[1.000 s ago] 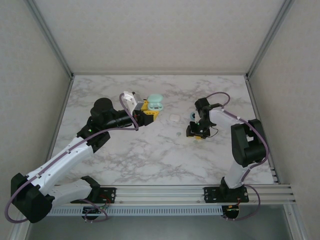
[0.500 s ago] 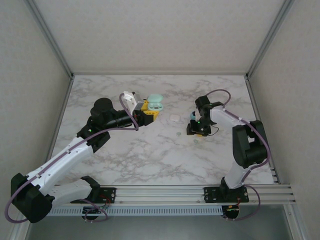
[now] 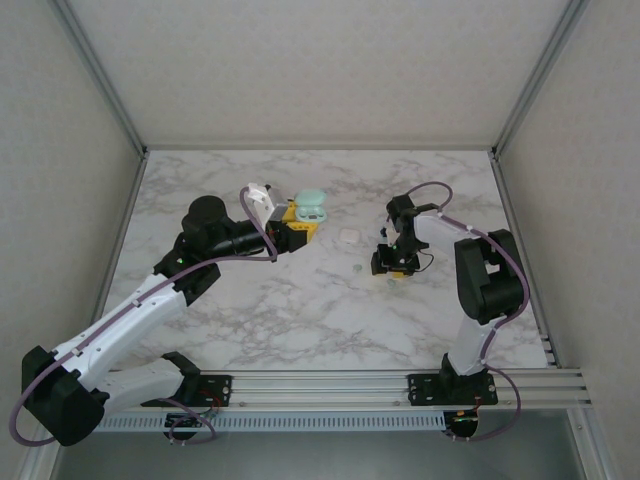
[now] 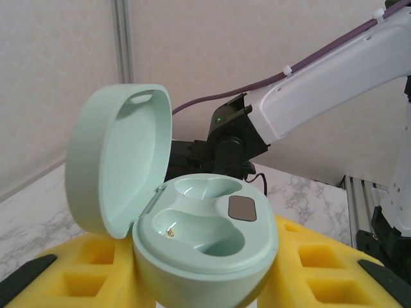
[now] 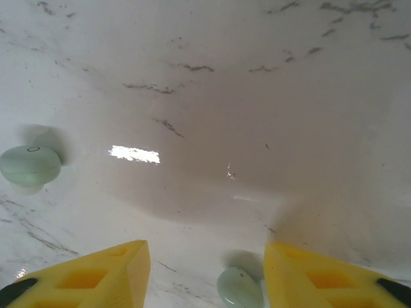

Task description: Insert the wireless bluetooth earbuds into the charging case

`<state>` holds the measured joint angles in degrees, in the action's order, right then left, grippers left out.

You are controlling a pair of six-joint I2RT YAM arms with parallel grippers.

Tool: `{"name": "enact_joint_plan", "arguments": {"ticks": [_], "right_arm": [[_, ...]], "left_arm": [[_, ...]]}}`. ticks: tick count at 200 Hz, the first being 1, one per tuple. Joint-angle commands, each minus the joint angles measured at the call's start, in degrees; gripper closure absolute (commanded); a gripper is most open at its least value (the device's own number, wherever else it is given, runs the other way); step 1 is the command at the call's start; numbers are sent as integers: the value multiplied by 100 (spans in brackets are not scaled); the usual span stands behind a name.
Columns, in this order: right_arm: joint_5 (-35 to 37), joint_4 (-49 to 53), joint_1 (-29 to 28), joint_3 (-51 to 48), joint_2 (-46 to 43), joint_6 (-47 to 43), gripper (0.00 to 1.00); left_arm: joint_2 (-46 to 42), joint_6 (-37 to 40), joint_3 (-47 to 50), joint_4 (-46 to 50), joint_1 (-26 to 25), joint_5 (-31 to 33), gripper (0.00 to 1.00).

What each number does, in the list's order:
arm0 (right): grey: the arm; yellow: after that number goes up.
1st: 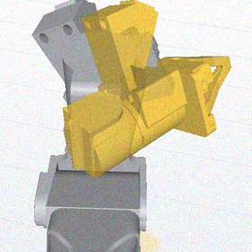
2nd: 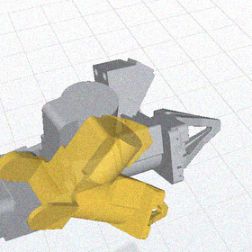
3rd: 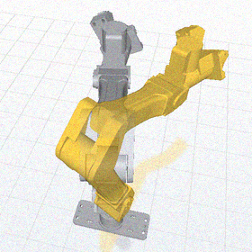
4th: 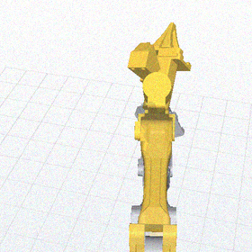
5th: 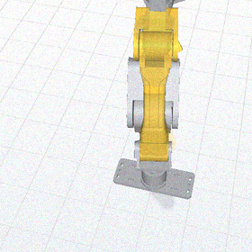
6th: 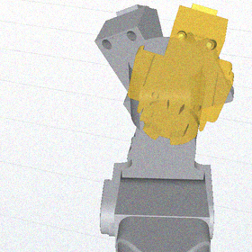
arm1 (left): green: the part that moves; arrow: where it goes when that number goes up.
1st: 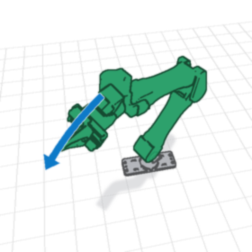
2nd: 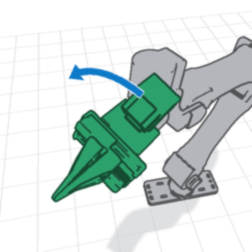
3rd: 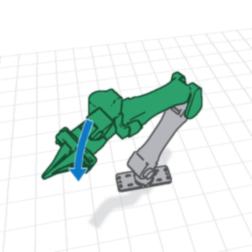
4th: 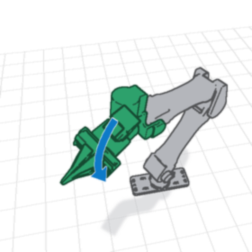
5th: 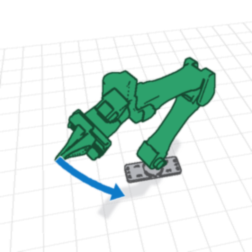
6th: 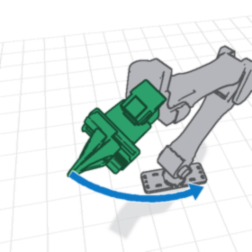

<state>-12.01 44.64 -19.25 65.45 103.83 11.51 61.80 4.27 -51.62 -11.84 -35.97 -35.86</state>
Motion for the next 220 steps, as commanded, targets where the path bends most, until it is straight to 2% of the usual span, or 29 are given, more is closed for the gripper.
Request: {"name": "enact_joint_plan", "arguments": {"ticks": [1,91,157,220], "right_arm": [[21,250,25,-93,-34,-54,49],[103,379,26,-208,-272,79,49],[495,314,23,-79,-58,212,60],[444,368,26,-15,61,119,66]], "left_arm": [[-47,30,-70,-60,-60,-27,73],[-46,21,-68,-64,-86,-29,73],[-8,30,-112,-39,-98,-44,74],[7,47,-94,-45,-104,-18,73]]}}
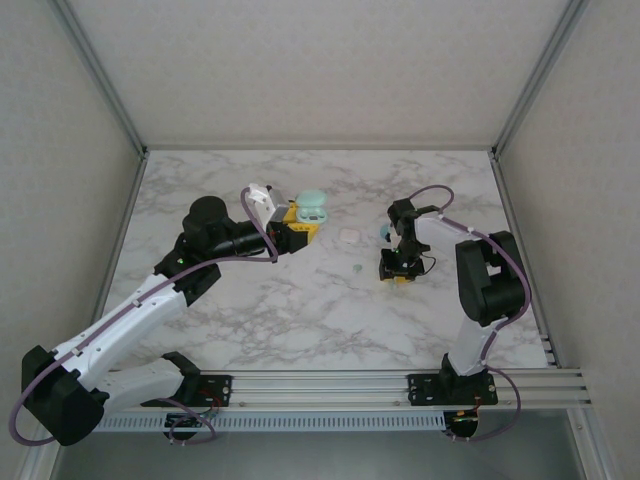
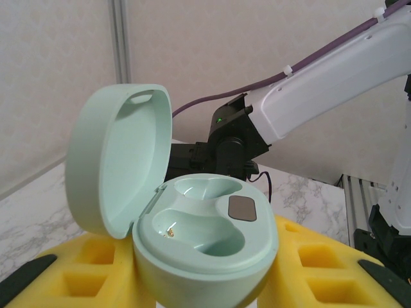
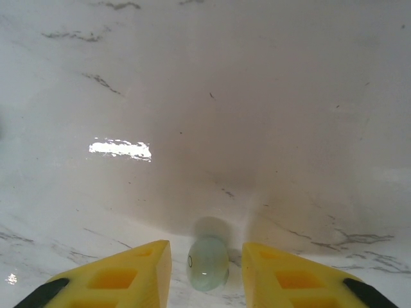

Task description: Insert the wireless bluetooth earbuds into the charging case

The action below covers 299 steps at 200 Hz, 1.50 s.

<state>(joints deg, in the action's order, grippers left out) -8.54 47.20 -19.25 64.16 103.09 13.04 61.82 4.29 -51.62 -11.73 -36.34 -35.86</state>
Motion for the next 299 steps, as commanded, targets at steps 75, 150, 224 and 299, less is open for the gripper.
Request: {"name": "enact_joint_plan", "arguments": {"ticks": [75,150,224,299], "right_arm": [[150,79,26,114,234,-25,73],[-388,79,26,88,-336,122,83],[-5540,-1447,42,-42,-1817,1523,83],[-6463,-3103,19,97,-2371,3482,83]], "left_arm": [[-11,51,-77,-23,-77,-22,73],[-45,71,-86,3,-72,25,74],[-305,493,-27,407,431,-32,75],[-210,408,203,204,865,-505,75]]}}
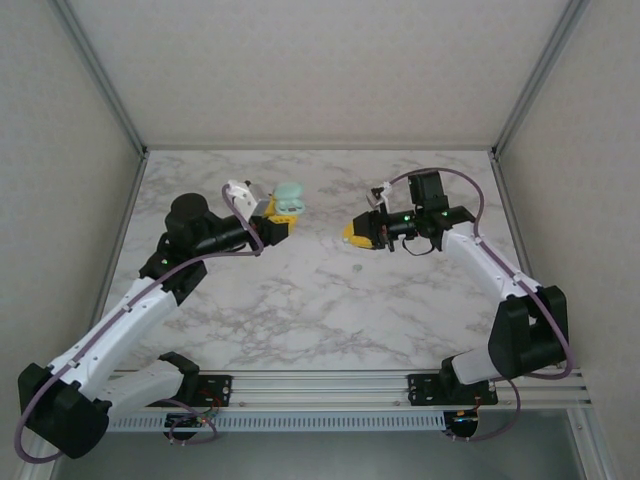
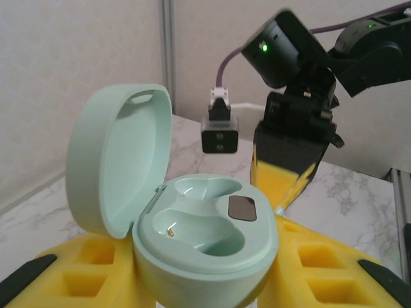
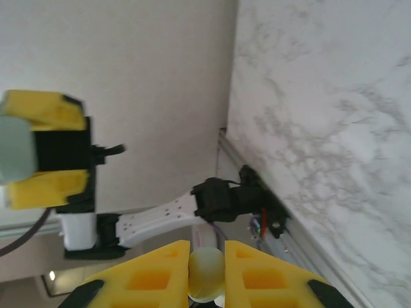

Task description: Insert the wireless bluetooth earbuds into the charging case

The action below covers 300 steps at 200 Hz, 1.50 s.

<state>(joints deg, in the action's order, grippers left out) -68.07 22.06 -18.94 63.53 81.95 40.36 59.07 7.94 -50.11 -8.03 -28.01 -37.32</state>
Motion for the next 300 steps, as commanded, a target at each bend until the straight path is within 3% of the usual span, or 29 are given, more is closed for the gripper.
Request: {"name": "enact_joint_plan", "arguments": {"ticks": [1,45,73,93,130,170,300], "right_arm": [[-507,-594,-12,169,-267,765,83],[-458,-1176,-91,342,-463,1514,83],[-531,-2078,-162,292,-507,2320,82],[-469,-2010,-202,390,-513,2344,82],[290,-318,-474,1065,-629,768,82],[887,-458,-725,1125,-812,471,81],[1748,-414,-1101,1049,-896,-38,81]], "left_arm": [[72,42,53,-169,32,-365,75],[208,-4,55,-323,2,-490,75],[250,4,22,-299,-59,-501,75],[247,10,27,-319,-99,-504,75],[219,138,104,-483,-224,-576,76],[301,598,96,-637,-467,-650,79],[579,301,-157,-823,-783,-601,79]]}}
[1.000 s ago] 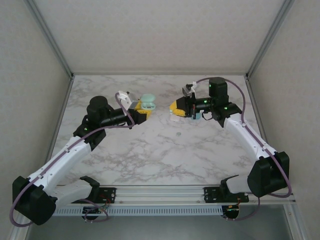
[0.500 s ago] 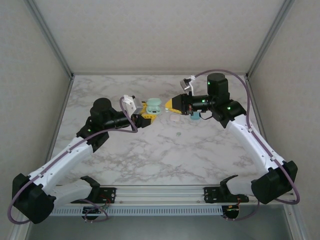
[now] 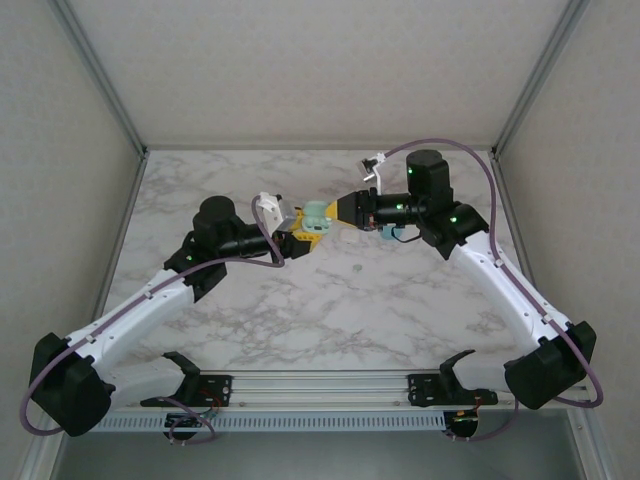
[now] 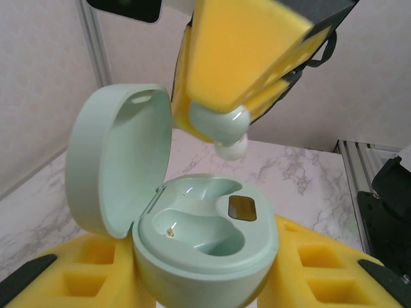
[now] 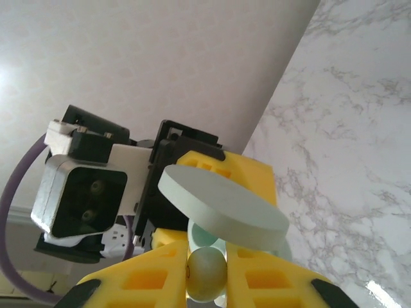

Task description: Insert the wireless bluetooth earbuds into the charging case

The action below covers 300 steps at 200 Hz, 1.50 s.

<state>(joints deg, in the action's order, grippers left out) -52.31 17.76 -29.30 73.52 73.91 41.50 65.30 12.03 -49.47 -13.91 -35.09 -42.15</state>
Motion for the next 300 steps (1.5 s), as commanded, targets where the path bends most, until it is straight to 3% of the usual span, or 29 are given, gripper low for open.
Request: {"name": "enact_joint_plan", "arguments": {"ticks": [1,167,218,300], "right_arm": [[171,13,-66,45,-94,-151,81],[677,40,-334,-5,-57,-280,79],[1023,472,-340,169,-64,-490,68],[1321,641,-346,294,-125,-484,58]], "left_arm": [[-43,-110,-221,-235,-76,-118,79],[-43,-643,-195,-700,-121,92,79],[-61,-647,-186,-701,-123,93,80],[-61,-638,-163,-692,-130,95,80]]}}
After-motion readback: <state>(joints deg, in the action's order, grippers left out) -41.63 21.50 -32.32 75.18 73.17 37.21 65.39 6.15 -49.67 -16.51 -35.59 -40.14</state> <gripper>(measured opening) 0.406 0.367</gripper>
